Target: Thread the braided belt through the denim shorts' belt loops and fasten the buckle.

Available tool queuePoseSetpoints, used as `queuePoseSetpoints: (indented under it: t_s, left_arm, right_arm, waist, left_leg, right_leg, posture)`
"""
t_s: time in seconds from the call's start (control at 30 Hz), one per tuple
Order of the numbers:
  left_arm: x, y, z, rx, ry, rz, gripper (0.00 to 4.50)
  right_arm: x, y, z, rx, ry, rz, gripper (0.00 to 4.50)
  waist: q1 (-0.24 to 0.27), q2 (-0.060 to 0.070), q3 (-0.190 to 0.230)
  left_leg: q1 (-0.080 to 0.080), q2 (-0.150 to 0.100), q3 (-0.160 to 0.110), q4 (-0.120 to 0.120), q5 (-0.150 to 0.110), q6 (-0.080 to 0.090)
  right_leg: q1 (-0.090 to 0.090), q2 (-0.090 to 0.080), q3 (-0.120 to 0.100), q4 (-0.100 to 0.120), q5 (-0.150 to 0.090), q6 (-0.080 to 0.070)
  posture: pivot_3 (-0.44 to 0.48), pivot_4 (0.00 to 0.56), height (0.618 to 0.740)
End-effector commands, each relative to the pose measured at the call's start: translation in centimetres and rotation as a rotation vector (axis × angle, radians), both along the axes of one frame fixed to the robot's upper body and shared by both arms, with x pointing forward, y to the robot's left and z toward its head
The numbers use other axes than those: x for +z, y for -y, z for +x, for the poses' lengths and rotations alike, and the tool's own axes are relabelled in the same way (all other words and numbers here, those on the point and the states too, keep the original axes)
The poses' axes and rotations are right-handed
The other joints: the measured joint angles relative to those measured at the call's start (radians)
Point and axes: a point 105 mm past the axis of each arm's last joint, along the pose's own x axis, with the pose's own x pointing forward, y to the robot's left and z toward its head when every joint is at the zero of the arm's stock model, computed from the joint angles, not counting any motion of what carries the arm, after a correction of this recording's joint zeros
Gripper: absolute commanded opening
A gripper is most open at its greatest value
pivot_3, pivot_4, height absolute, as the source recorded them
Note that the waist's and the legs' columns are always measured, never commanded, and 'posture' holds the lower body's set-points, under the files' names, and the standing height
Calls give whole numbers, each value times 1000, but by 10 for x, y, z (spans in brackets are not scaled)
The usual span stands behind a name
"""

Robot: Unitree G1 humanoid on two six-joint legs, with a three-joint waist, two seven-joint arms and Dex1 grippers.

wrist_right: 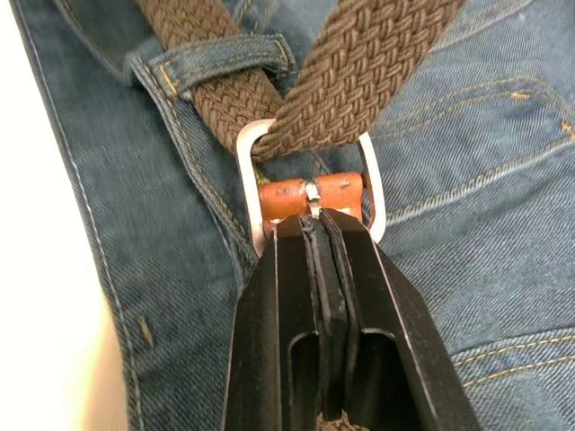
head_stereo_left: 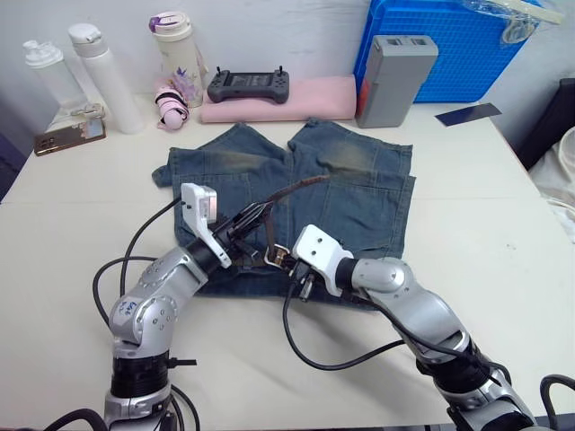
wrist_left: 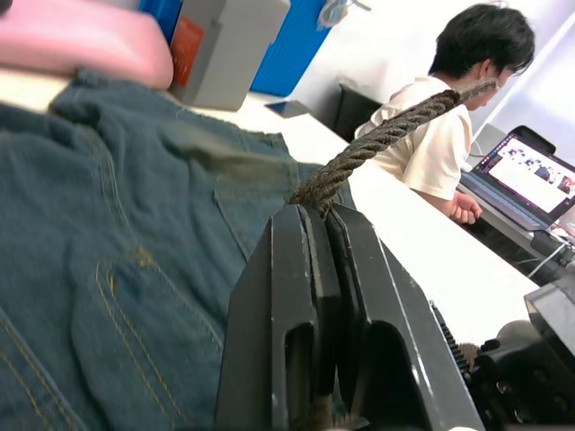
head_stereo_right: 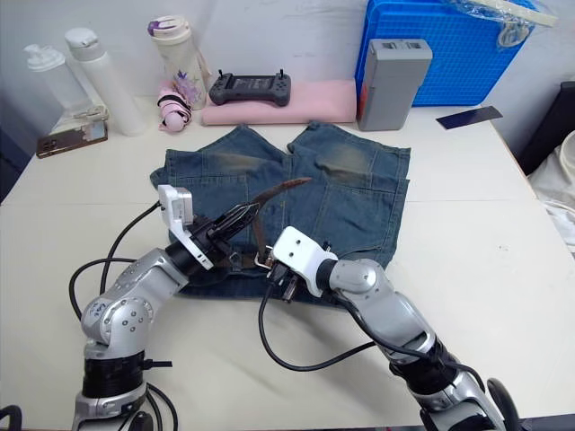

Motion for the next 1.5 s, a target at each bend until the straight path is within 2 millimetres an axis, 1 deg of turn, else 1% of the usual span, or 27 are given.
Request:
queuePoseSetpoints:
  t_s: [0.03,0.13,0.23,0.3,0.4,0.53,0.6,0.97,1.23,1.37,1.5]
  left_arm:
    - [4,-18,-13,36,48,38,0]
    - [-14,-40,-20,92,-12,65,0]
    - [-27,-54,-24,139,-53,87,0]
    - [-31,-58,-25,158,-63,82,0]
    - [-35,-61,-23,192,-69,69,0]
    - [-36,-60,-22,201,-70,60,0]
    - [-37,-57,-23,193,-72,56,0]
    - [-39,-57,-24,193,-72,68,0]
    - [-37,-55,-23,196,-63,71,0]
    - [-34,-56,-21,196,-50,76,0]
    - [-33,-55,-19,188,-40,85,0]
  right_arm:
    - [-26,10,4,-55,-54,-86,75]
    - [-25,14,4,-45,-38,-99,75]
    - [-18,16,3,-13,-13,-93,75]
    - [-12,15,0,14,-4,-65,75]
    - [0,14,-3,34,-4,-7,75]
    - [14,17,-7,39,-15,44,75]
    - [18,17,-6,29,-19,60,75]
    - [17,4,0,7,-32,85,75]
    - [7,-11,4,31,-49,54,75]
    - [-2,-16,3,58,-67,7,75]
    - [-4,-26,7,68,-80,-6,75]
  waist:
    - [-1,0,-1]
    - [1,1,-1]
    - [8,0,-1]
    - [8,0,-1]
    - [6,0,-1]
    - [5,0,-1]
    - [3,0,-1]
    - [4,0,-1]
    - [2,0,-1]
    - [3,0,-1]
    - [-2,0,-1]
  left_leg:
    - [1,0,0,0,0,0]
    - [3,0,0,-1,0,0]
    - [3,-1,-2,-1,0,-1]
    - [3,-2,-2,0,-1,-1]
    - [3,-1,-2,-1,-1,-1]
    - [2,-1,-2,-3,-1,-1]
    - [2,-1,-2,-3,-1,-1]
    - [1,-1,-2,-4,-1,-1]
    - [2,-1,-2,-5,-1,-1]
    - [2,-1,-2,-5,-1,-1]
    - [2,0,-2,-4,-1,-1]
  right_leg:
    - [1,0,0,0,0,0]
    - [2,0,1,0,0,0]
    - [3,-1,1,-1,0,0]
    - [3,-2,1,-6,0,0]
    - [3,-2,1,-7,0,0]
    - [2,-1,1,-7,0,0]
    - [2,-1,1,-7,0,0]
    - [2,0,1,-7,0,0]
    - [1,0,1,-7,0,0]
    - [1,0,1,-7,0,0]
    - [1,0,1,-7,0,0]
  posture:
    - [0,150,739]
    - [0,150,739]
    - [0,150,739]
    - [0,150,739]
    - [0,150,739]
    - [0,150,739]
    - [0,150,739]
    - [0,150,739]
    - [0,150,739]
    - [0,150,739]
    - [0,150,739]
